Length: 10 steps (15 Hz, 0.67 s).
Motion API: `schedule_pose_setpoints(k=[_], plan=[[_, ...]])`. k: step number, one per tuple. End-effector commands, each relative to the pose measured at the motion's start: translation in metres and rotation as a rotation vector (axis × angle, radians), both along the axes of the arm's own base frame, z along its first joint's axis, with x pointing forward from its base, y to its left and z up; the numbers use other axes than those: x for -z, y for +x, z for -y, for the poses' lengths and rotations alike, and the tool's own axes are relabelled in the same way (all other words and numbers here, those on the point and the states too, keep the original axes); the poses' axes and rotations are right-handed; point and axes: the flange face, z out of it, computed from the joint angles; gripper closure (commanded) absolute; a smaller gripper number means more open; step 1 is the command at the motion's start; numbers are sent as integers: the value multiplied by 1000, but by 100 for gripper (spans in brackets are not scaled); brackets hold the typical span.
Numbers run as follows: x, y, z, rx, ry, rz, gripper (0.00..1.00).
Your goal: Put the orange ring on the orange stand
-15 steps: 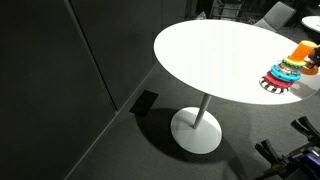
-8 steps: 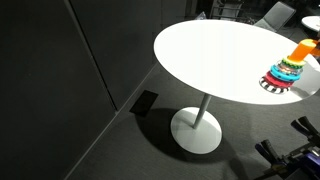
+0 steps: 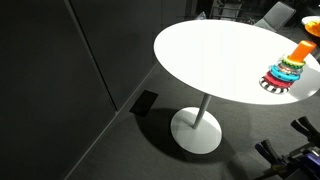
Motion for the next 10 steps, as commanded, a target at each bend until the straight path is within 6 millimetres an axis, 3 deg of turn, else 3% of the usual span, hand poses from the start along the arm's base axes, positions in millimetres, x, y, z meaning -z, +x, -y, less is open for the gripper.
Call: schedule_pose_setpoints(k=[1, 10], plan=[[-21, 3, -17, -51, -5, 3, 93], [-22, 7, -63, -154, -8, -70, 92]])
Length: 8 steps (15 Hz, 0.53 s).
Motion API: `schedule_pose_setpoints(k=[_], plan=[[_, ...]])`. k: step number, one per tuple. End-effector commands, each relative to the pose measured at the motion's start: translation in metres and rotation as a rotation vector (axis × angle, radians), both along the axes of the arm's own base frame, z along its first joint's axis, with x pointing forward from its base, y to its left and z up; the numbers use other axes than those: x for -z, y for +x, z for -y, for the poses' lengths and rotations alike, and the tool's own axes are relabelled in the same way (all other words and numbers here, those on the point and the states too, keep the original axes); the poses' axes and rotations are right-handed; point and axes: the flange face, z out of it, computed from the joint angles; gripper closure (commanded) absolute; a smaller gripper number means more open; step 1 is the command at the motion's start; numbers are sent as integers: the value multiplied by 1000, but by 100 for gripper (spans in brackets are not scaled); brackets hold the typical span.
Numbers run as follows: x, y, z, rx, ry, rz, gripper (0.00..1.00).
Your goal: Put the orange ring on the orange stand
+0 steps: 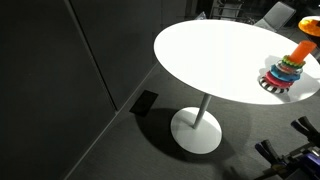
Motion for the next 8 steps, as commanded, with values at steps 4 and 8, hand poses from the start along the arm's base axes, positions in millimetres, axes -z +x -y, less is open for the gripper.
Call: schedule_pose_setpoints(k=[4, 8], plan=[[-1, -3, -15, -55, -20, -72, 92], [5, -5, -19, -69, -17, -103, 92]])
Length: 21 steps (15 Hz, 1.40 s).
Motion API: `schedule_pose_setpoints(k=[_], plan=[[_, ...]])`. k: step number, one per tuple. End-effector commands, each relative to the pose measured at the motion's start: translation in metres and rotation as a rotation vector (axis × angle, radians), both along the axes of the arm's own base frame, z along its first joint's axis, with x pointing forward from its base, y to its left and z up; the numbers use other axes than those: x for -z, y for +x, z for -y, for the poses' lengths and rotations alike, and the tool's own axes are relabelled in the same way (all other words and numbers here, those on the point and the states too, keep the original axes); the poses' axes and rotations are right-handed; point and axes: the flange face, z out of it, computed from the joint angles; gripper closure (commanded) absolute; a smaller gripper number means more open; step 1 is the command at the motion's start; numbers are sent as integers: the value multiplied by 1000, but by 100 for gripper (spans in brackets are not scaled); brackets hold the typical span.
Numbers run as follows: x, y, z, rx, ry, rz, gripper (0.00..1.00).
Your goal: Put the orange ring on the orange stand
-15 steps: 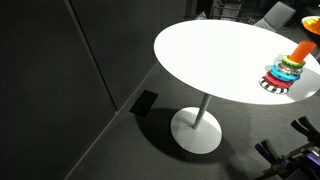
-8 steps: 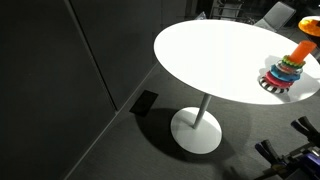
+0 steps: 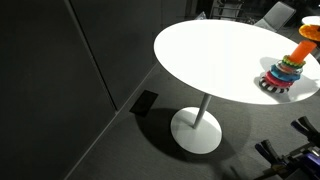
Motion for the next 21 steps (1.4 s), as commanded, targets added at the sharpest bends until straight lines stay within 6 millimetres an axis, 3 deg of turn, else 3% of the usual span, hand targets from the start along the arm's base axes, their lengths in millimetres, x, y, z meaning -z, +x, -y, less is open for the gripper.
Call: schedule_pose_setpoints(k=[1, 11, 20, 21], plan=[[0, -2, -3, -25, -13, -29, 92], [11, -4, -12, -49, -20, -42, 92], [23, -7, -3, -58, -42, -63, 92], [24, -7, -3, -57, -39, -64, 69]])
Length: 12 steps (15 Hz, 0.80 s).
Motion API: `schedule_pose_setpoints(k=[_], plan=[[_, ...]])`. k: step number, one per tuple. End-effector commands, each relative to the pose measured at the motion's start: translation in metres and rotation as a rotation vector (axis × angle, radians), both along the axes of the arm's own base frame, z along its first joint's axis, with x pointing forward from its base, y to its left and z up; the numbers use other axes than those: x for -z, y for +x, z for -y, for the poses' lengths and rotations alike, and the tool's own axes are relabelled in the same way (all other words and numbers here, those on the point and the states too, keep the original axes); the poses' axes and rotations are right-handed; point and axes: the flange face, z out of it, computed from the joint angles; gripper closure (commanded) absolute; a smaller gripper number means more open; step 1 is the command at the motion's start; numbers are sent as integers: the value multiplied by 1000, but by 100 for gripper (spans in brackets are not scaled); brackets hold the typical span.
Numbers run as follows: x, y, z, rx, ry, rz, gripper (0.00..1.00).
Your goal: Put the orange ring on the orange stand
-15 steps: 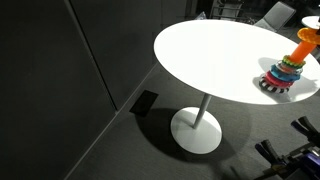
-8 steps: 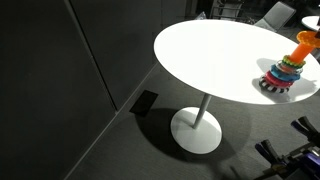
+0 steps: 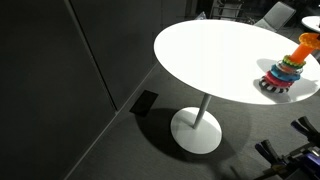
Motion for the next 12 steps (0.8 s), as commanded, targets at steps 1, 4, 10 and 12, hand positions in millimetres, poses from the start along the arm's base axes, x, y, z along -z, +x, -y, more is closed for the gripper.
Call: schedule_pose_setpoints(k=[1, 4, 10, 12], plan=[[5, -2, 5, -8, -7, -7, 53], [10, -3, 6, -6, -6, -18, 31], [17, -1, 8, -2, -4, -32, 0], [13, -1, 8, -2, -1, -26, 0]])
